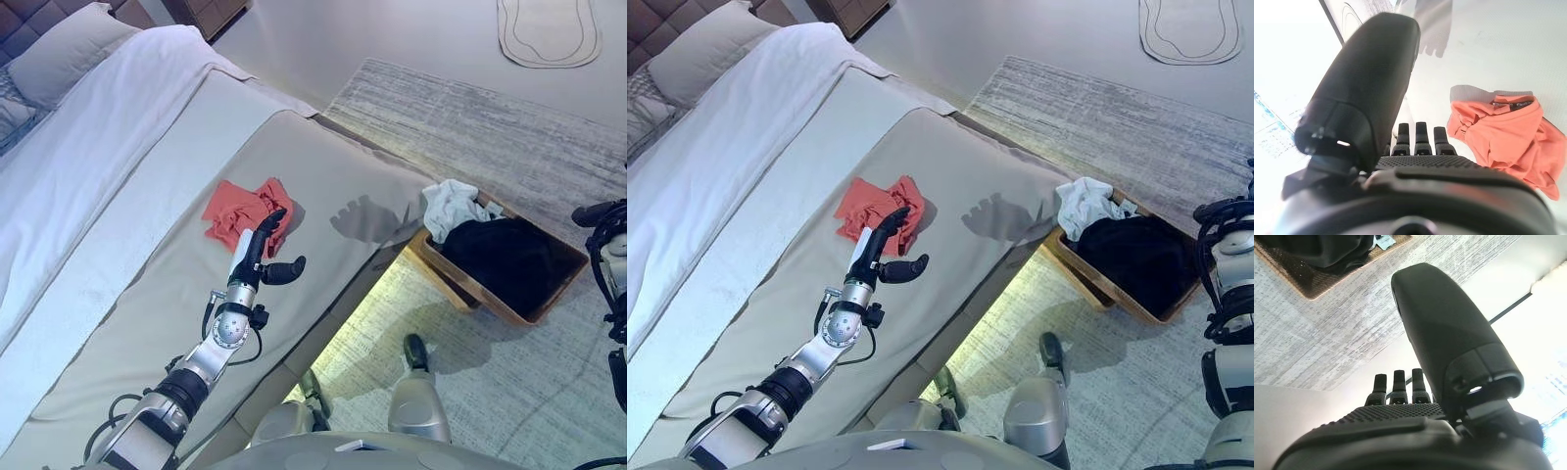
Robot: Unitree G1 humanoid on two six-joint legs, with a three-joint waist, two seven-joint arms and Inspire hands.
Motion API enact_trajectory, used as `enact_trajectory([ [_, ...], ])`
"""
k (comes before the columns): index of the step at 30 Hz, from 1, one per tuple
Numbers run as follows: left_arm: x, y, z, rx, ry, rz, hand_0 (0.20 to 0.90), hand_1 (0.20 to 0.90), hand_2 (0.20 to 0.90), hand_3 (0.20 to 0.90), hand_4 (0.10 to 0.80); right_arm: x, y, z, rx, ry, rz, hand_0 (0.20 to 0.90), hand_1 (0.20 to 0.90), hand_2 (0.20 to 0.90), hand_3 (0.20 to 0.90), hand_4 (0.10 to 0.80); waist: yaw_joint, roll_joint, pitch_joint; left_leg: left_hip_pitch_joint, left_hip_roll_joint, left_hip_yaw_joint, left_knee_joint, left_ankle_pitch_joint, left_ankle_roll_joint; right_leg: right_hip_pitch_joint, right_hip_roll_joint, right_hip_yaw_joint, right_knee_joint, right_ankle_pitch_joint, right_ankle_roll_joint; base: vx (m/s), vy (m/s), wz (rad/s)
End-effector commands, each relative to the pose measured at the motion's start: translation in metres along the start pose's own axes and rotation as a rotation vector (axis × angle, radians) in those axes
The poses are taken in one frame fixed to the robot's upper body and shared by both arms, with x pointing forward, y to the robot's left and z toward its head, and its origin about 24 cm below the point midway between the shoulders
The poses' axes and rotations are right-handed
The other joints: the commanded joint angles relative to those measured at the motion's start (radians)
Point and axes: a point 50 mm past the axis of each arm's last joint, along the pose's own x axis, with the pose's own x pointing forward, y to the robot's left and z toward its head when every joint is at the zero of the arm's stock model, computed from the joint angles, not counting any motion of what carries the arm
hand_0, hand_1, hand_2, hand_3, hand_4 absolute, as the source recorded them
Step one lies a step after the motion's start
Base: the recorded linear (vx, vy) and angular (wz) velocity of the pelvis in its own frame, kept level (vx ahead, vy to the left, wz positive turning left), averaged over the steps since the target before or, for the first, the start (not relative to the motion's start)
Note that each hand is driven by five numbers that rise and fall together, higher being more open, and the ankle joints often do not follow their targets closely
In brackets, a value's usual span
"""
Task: Pick up the clothes from the bed and place them into the basket
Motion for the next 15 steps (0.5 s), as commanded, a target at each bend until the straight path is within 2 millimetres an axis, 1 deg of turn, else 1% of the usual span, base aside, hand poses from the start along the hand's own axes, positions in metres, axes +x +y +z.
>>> enact_trajectory([
  [1, 0.014, 0.027, 0.023, -0.007, -0.154, 0.093, 0.9, 0.9, 0.9, 0.9, 0.8, 0.004, -0.021, 0.064, 0.012, -0.249, -0.114, 0.9, 0.9, 0.9, 0.9, 0.8, 0.042, -0.113, -0.093, 0.041, -0.01, -0.028, 0.003, -0.106, -0.031, 0.021, 0.043, -0.06, 0.049, -0.1, -0.06, 0.015, 0.022, 0.05],
  [4, 0.012, 0.029, 0.019, -0.007, -0.132, 0.11, 0.9, 0.9, 0.9, 0.9, 0.8, 0.001, -0.015, 0.082, -0.002, -0.324, -0.102, 0.9, 0.9, 0.9, 0.9, 0.8, 0.065, -0.124, -0.103, 0.041, -0.012, -0.04, 0.003, -0.105, -0.028, 0.033, 0.04, -0.075, 0.044, -0.1, -0.061, 0.026, 0.022, 0.07],
  [8, 0.008, 0.034, 0.011, 0.005, -0.1, 0.141, 0.9, 0.9, 0.9, 0.9, 0.8, -0.007, -0.002, 0.107, 0.054, -0.403, -0.093, 0.9, 0.9, 0.9, 0.9, 0.8, 0.104, -0.141, -0.112, 0.031, -0.016, -0.064, 0.003, -0.102, -0.023, 0.042, 0.035, -0.101, 0.046, -0.106, -0.065, 0.01, 0.008, 0.17],
  [12, 0.004, 0.04, 0.005, 0.016, -0.074, 0.183, 0.9, 0.9, 0.9, 0.9, 0.8, -0.016, 0.012, 0.129, 0.08, -0.472, -0.077, 0.9, 0.9, 0.9, 0.9, 0.8, 0.148, -0.151, -0.116, 0.013, -0.023, -0.102, 0.003, -0.099, -0.016, 0.046, 0.028, -0.136, 0.056, -0.117, -0.07, -0.011, 0.015, 0.22],
  [15, 0.0, 0.046, -0.003, 0.024, -0.041, 0.225, 0.9, 0.9, 0.9, 0.9, 0.8, -0.021, 0.019, 0.145, 0.05, -0.526, -0.065, 0.9, 0.9, 0.9, 0.9, 0.8, 0.183, -0.156, -0.118, 0.0, -0.03, -0.128, 0.003, -0.095, -0.012, 0.049, 0.019, -0.166, 0.062, -0.125, -0.073, 0.007, 0.037, 0.33],
])
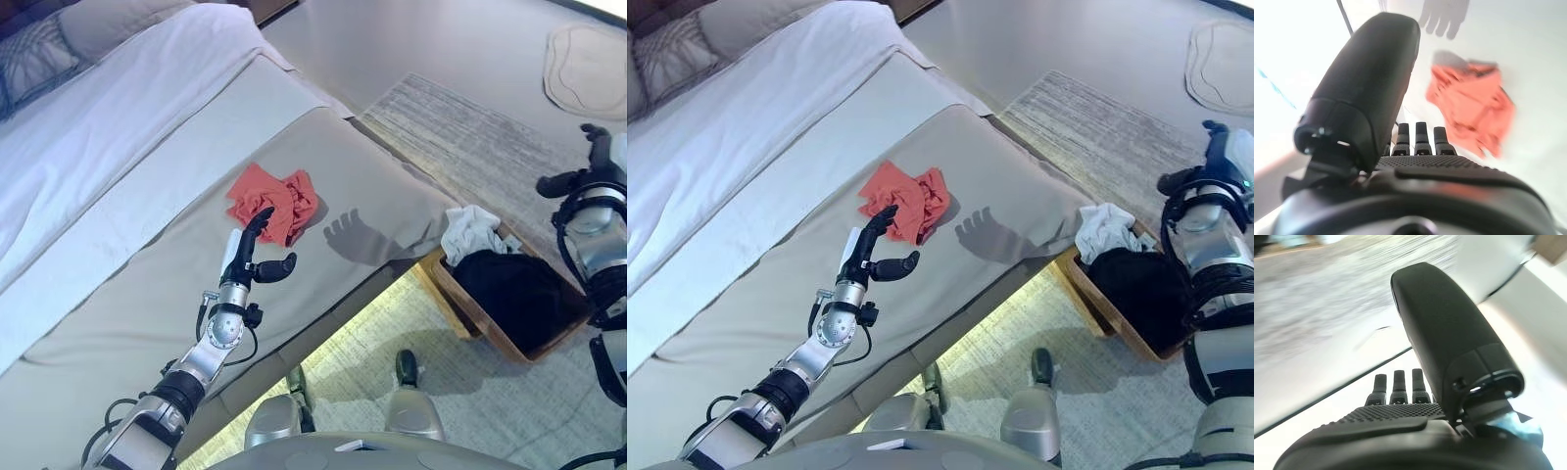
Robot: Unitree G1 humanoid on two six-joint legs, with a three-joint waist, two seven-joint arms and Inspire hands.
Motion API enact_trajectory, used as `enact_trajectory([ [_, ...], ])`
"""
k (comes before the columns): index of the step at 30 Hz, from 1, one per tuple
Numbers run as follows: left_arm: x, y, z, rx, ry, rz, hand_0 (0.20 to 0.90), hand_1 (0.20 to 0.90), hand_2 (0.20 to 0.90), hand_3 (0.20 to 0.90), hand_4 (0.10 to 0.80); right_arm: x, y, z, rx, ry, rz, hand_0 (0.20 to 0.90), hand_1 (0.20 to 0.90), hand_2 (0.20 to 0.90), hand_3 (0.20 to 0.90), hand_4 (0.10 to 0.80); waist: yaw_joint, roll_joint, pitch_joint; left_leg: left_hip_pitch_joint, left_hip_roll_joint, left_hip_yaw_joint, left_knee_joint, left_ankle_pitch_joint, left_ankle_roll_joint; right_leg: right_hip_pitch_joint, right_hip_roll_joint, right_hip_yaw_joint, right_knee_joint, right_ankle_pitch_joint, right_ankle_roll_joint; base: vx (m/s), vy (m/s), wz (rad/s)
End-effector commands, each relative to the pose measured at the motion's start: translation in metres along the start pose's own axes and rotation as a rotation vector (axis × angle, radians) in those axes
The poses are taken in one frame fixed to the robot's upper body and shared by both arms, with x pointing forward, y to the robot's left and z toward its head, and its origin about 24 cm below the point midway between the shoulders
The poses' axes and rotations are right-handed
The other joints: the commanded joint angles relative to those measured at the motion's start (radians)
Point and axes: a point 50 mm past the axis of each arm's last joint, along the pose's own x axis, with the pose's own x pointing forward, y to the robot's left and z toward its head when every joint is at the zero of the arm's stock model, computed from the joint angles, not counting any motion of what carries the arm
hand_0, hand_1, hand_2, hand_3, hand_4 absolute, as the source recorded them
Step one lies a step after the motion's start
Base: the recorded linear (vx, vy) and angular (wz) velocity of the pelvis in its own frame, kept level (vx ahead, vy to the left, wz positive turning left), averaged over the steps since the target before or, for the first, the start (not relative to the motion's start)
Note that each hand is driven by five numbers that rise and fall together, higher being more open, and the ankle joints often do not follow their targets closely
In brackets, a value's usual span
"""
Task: Pick up the clothes from the bed and place them into the basket
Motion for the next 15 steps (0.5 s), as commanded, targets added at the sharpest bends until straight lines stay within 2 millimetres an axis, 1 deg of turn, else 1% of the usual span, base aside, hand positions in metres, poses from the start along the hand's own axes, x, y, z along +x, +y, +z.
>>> enact_trajectory([
  [1, 0.007, 0.034, 0.005, 0.023, -0.073, 0.149, 0.9, 0.9, 0.9, 0.9, 0.8, 0.01, -0.013, 0.08, 0.015, -0.286, -0.1, 0.9, 0.9, 0.9, 0.9, 0.8, 0.072, -0.083, -0.1, 0.015, -0.032, -0.037, 0.002, -0.121, -0.01, 0.007, 0.023, -0.078, 0.064, -0.127, -0.074, 0.015, 0.023, 0.36],
  [4, 0.002, 0.04, -0.002, 0.04, -0.05, 0.173, 0.9, 0.9, 0.9, 0.9, 0.8, 0.009, -0.008, 0.09, 0.013, -0.31, -0.083, 0.9, 0.9, 0.9, 0.9, 0.8, 0.102, -0.088, -0.101, 0.005, -0.039, -0.062, 0.002, -0.12, -0.006, 0.012, 0.015, -0.104, 0.07, -0.132, -0.075, 0.026, 0.017, 0.31],
  [8, -0.004, 0.051, -0.009, 0.063, -0.031, 0.192, 0.9, 0.9, 0.9, 0.9, 0.8, 0.009, -0.002, 0.109, 0.056, -0.333, -0.06, 0.9, 0.9, 0.9, 0.9, 0.8, 0.161, -0.086, -0.094, -0.014, -0.06, -0.111, 0.011, -0.121, 0.003, 0.016, -0.004, -0.149, 0.098, -0.15, -0.077, 0.032, 0.058, 0.34],
  [10, -0.004, 0.052, -0.009, 0.064, -0.037, 0.191, 0.9, 0.9, 0.9, 0.9, 0.8, 0.008, 0.002, 0.115, 0.057, -0.343, -0.056, 0.9, 0.9, 0.9, 0.9, 0.8, 0.185, -0.078, -0.08, -0.026, -0.071, -0.134, 0.021, -0.121, 0.009, 0.013, -0.016, -0.171, 0.13, -0.169, -0.079, 0.002, 0.073, 0.51],
  [13, 0.0, 0.052, -0.003, 0.056, -0.062, 0.185, 0.9, 0.9, 0.9, 0.9, 0.8, 0.008, 0.005, 0.12, 0.042, -0.345, -0.078, 0.9, 0.9, 0.9, 0.9, 0.8, 0.215, -0.066, -0.06, -0.06, -0.085, -0.171, 0.043, -0.12, 0.02, -0.005, -0.032, -0.198, 0.169, -0.182, -0.082, -0.024, 0.046, 0.49],
  [15, 0.0, 0.053, -0.001, 0.049, -0.076, 0.185, 0.9, 0.9, 0.9, 0.9, 0.8, 0.008, 0.007, 0.125, 0.046, -0.346, -0.083, 0.9, 0.9, 0.9, 0.9, 0.8, 0.241, -0.054, -0.033, -0.077, -0.094, -0.197, 0.065, -0.122, 0.026, -0.016, -0.049, -0.218, 0.207, -0.196, -0.083, -0.001, 0.045, 0.43],
])
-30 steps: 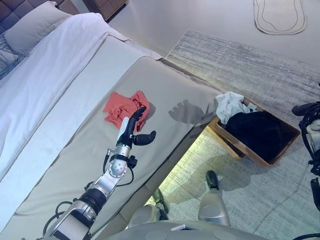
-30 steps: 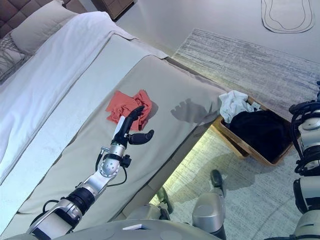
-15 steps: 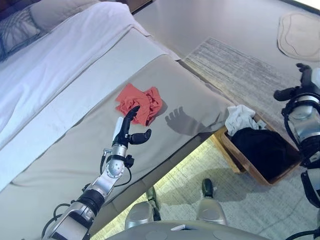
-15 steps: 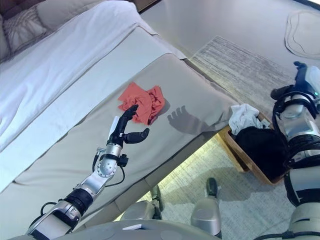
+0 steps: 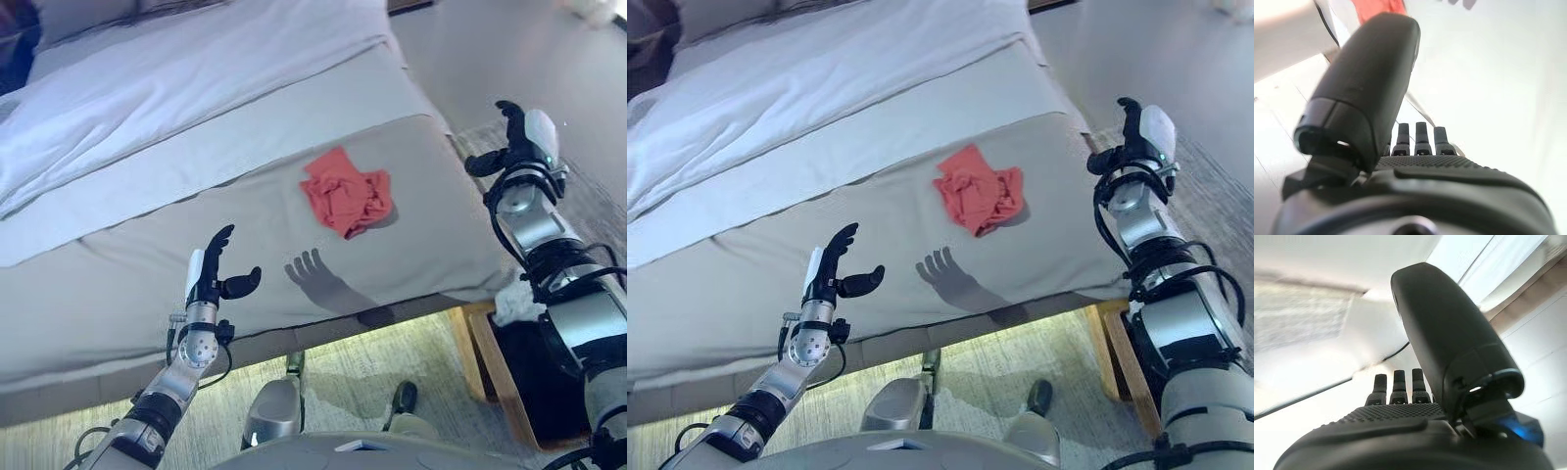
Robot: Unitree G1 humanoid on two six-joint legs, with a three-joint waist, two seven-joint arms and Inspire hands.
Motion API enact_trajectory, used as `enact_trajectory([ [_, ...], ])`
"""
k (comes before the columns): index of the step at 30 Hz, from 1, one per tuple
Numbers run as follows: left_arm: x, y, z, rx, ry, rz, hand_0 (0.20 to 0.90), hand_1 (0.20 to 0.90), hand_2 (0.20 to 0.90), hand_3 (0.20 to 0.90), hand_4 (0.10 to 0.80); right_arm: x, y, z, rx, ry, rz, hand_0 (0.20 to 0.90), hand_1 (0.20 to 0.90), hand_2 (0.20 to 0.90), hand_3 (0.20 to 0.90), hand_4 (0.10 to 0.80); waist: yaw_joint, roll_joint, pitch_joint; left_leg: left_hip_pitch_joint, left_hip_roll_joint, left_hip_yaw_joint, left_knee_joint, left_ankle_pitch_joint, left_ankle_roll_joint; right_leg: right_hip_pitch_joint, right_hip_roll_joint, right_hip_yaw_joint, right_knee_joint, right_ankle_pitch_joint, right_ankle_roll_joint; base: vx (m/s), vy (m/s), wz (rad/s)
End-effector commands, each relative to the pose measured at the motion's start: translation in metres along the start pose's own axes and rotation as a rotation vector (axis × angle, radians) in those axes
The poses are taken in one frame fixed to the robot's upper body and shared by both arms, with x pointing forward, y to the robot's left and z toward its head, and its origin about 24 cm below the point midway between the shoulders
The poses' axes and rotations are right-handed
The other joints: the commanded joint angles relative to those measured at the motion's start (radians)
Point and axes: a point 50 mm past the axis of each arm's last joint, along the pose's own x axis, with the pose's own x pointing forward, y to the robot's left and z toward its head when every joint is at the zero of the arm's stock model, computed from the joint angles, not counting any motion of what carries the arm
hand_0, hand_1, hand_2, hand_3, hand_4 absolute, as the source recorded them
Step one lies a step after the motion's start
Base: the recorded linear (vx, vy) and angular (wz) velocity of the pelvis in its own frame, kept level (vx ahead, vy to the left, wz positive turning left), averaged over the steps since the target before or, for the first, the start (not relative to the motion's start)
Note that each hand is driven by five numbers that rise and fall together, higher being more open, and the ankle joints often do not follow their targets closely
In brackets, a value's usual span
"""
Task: Pick up the clothes from the bed and place them into the basket
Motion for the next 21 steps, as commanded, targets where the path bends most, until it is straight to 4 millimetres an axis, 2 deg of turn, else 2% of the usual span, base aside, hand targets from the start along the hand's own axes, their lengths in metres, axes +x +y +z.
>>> enact_trajectory([
  [1, 0.02, 0.018, 0.034, -0.03, -0.201, 0.064, 0.9, 0.9, 0.9, 0.9, 0.8, 0.021, -0.046, 0.061, -0.028, -0.203, -0.191, 0.9, 0.9, 0.9, 0.9, 0.8, 0.041, -0.019, 0.0, 0.017, -0.046, -0.016, 0.074, -0.164, 0.012, -0.056, -0.014, -0.03, 0.219, -0.176, -0.091, -0.003, 0.054, 0.35],
  [6, 0.019, 0.015, 0.042, -0.048, -0.253, 0.053, 0.9, 0.9, 0.9, 0.9, 0.8, 0.023, -0.048, 0.076, -0.027, -0.215, -0.212, 0.9, 0.9, 0.9, 0.9, 0.8, 0.084, 0.014, 0.075, -0.061, -0.075, -0.044, 0.169, -0.178, 0.024, -0.103, -0.053, -0.066, 0.309, -0.207, -0.101, 0.025, 0.083, 0.27],
  [7, 0.019, 0.015, 0.045, -0.054, -0.271, 0.051, 0.9, 0.9, 0.9, 0.9, 0.8, 0.024, -0.048, 0.078, -0.027, -0.211, -0.221, 0.9, 0.9, 0.9, 0.9, 0.8, 0.093, 0.015, 0.096, -0.071, -0.081, -0.048, 0.188, -0.199, 0.022, -0.113, -0.059, -0.057, 0.335, -0.232, -0.097, 0.015, 0.008, 0.23],
  [10, 0.022, 0.014, 0.056, -0.067, -0.321, 0.04, 0.9, 0.9, 0.9, 0.9, 0.8, 0.026, -0.055, 0.084, -0.036, -0.205, -0.244, 0.9, 0.9, 0.9, 0.9, 0.8, 0.108, 0.026, 0.161, -0.14, -0.101, -0.056, 0.263, -0.21, 0.032, -0.172, -0.08, -0.059, 0.411, -0.236, -0.099, -0.039, 0.036, 0.2],
  [14, 0.025, 0.015, 0.079, -0.077, -0.415, 0.051, 0.9, 0.9, 0.9, 0.9, 0.8, 0.028, -0.063, 0.092, -0.051, -0.195, -0.277, 0.9, 0.9, 0.9, 0.9, 0.8, 0.119, 0.041, 0.247, -0.249, -0.134, -0.051, 0.399, -0.25, 0.069, -0.284, -0.123, -0.045, 0.565, -0.255, -0.102, -0.061, 0.073, 0.09],
  [17, 0.025, 0.017, 0.086, -0.097, -0.438, 0.081, 0.9, 0.9, 0.9, 0.9, 0.8, 0.029, -0.064, 0.088, -0.053, -0.167, -0.286, 0.9, 0.9, 0.9, 0.9, 0.8, 0.118, 0.05, 0.259, -0.328, -0.147, -0.05, 0.473, -0.28, 0.094, -0.37, -0.132, -0.03, 0.655, -0.269, -0.108, -0.004, 0.073, 0.09],
  [21, 0.023, 0.02, 0.088, -0.14, -0.432, 0.108, 0.9, 0.9, 0.9, 0.9, 0.8, 0.03, -0.066, 0.083, -0.061, -0.132, -0.297, 0.9, 0.9, 0.9, 0.9, 0.8, 0.115, 0.062, 0.259, -0.431, -0.153, -0.037, 0.56, -0.317, 0.112, -0.486, -0.138, -0.008, 0.755, -0.276, -0.108, 0.014, 0.064, 0.03],
])
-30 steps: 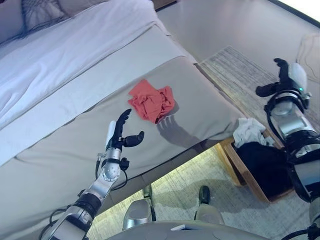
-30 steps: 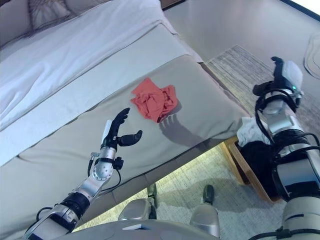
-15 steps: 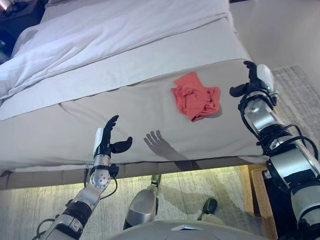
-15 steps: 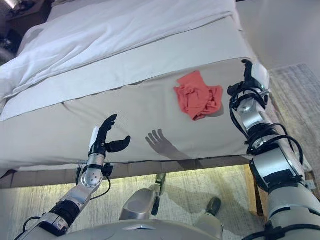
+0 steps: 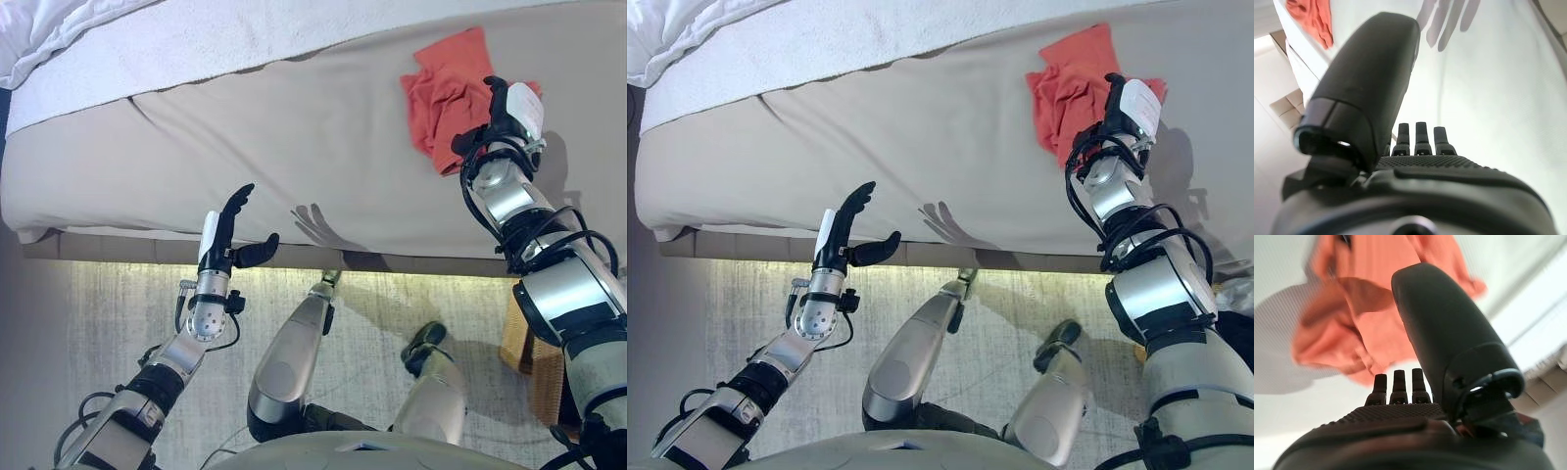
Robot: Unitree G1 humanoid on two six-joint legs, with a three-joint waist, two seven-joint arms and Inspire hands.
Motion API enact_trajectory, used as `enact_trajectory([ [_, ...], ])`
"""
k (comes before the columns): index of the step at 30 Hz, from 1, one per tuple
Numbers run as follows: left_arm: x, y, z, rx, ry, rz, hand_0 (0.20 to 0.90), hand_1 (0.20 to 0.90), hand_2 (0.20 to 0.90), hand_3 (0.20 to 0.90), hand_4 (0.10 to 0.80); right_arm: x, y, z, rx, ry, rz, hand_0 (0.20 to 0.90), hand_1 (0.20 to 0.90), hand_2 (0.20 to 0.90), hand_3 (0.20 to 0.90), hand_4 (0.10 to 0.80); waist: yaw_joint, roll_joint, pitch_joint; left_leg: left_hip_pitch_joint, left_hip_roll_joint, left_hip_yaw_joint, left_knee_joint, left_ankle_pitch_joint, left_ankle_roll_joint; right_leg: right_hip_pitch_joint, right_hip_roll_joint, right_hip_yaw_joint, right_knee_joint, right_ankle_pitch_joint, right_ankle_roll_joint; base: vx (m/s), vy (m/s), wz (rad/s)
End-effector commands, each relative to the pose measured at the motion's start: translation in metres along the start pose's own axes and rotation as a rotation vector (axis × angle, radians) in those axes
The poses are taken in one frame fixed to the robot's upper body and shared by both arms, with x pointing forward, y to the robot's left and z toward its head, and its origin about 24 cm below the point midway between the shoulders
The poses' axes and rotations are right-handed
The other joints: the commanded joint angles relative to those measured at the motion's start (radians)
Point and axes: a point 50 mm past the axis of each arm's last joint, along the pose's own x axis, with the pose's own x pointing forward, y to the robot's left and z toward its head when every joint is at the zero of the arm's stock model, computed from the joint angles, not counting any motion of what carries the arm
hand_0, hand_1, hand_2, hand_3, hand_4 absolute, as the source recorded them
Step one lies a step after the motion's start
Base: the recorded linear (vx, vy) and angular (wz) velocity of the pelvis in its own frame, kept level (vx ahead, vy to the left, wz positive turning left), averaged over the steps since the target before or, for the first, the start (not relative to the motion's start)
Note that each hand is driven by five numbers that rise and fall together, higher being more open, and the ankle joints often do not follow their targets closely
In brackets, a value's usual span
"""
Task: Pick up the clothes from the bed and place them into the basket
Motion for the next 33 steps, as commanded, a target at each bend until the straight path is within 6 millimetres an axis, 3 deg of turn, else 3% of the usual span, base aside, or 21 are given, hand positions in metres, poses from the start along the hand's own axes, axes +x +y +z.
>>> enact_trajectory([
  [1, 0.007, 0.017, 0.028, -0.097, -0.146, 0.119, 0.9, 0.9, 0.9, 0.9, 0.8, 0.02, -0.062, 0.035, -0.027, -0.109, -0.235, 0.9, 0.9, 0.9, 0.9, 0.8, 0.003, 0.038, -0.021, -0.055, -0.029, 0.036, 0.151, -0.2, 0.059, -0.103, 0.07, -0.005, 0.199, -0.066, -0.081, 0.016, 0.05, -0.08],
  [8, -0.006, 0.013, 0.036, -0.149, -0.18, 0.106, 0.9, 0.9, 0.9, 0.9, 0.8, 0.028, -0.091, 0.026, -0.105, -0.042, -0.278, 0.9, 0.9, 0.9, 0.9, 0.8, 0.009, 0.055, -0.021, -0.271, -0.035, 0.049, 0.33, -0.262, 0.077, -0.326, 0.086, 0.024, 0.365, -0.138, -0.1, -0.027, 0.03, -0.05],
  [18, -0.01, 0.018, 0.038, -0.157, -0.203, 0.138, 0.9, 0.9, 0.9, 0.9, 0.8, 0.032, -0.109, 0.024, -0.18, -0.013, -0.269, 0.9, 0.9, 0.9, 0.9, 0.8, 0.005, 0.065, -0.021, -0.401, -0.048, 0.046, 0.448, -0.293, 0.09, -0.471, 0.103, 0.064, 0.493, -0.189, -0.111, -0.027, -0.003, -0.02],
  [19, -0.01, 0.018, 0.039, -0.159, -0.206, 0.139, 0.9, 0.9, 0.9, 0.9, 0.8, 0.032, -0.111, 0.023, -0.187, -0.012, -0.273, 0.82, 0.82, 0.82, 0.807, 0.707, 0.007, 0.067, -0.021, -0.404, -0.048, 0.046, 0.45, -0.291, 0.089, -0.476, 0.103, 0.066, 0.497, -0.189, -0.111, -0.033, 0.006, -0.02],
  [20, -0.011, 0.019, 0.039, -0.163, -0.211, 0.144, 0.9, 0.9, 0.9, 0.9, 0.8, 0.033, -0.116, 0.023, -0.19, -0.015, -0.288, 0.524, 0.524, 0.524, 0.461, 0.361, 0.008, 0.07, -0.021, -0.412, -0.05, 0.044, 0.459, -0.29, 0.088, -0.483, 0.103, 0.068, 0.504, -0.19, -0.112, -0.034, -0.002, -0.01],
  [21, -0.011, 0.02, 0.039, -0.165, -0.212, 0.145, 0.9, 0.9, 0.9, 0.9, 0.8, 0.034, -0.119, 0.024, -0.185, -0.016, -0.297, 0.3, 0.3, 0.3, 0.2, 0.1, 0.009, 0.07, -0.021, -0.416, -0.052, 0.045, 0.462, -0.29, 0.089, -0.485, 0.103, 0.068, 0.507, -0.191, -0.113, -0.037, -0.016, 0.01],
  [27, -0.014, 0.023, 0.038, -0.17, -0.209, 0.136, 0.9, 0.9, 0.9, 0.9, 0.8, 0.033, -0.12, 0.034, -0.192, -0.061, -0.325, 0.3, 0.3, 0.3, 0.2, 0.1, 0.012, 0.064, -0.021, -0.385, -0.045, 0.048, 0.441, -0.281, 0.085, -0.456, 0.101, 0.055, 0.494, -0.185, -0.109, -0.02, -0.015, 0.02],
  [33, -0.011, 0.026, 0.037, -0.157, -0.211, 0.133, 0.9, 0.9, 0.9, 0.9, 0.8, 0.031, -0.11, 0.034, -0.197, -0.095, -0.31, 0.3, 0.3, 0.3, 0.2, 0.1, -0.003, 0.036, -0.021, -0.261, -0.018, 0.057, 0.36, -0.265, 0.079, -0.331, 0.107, 0.043, 0.403, -0.155, -0.098, -0.011, -0.035, -0.06],
])
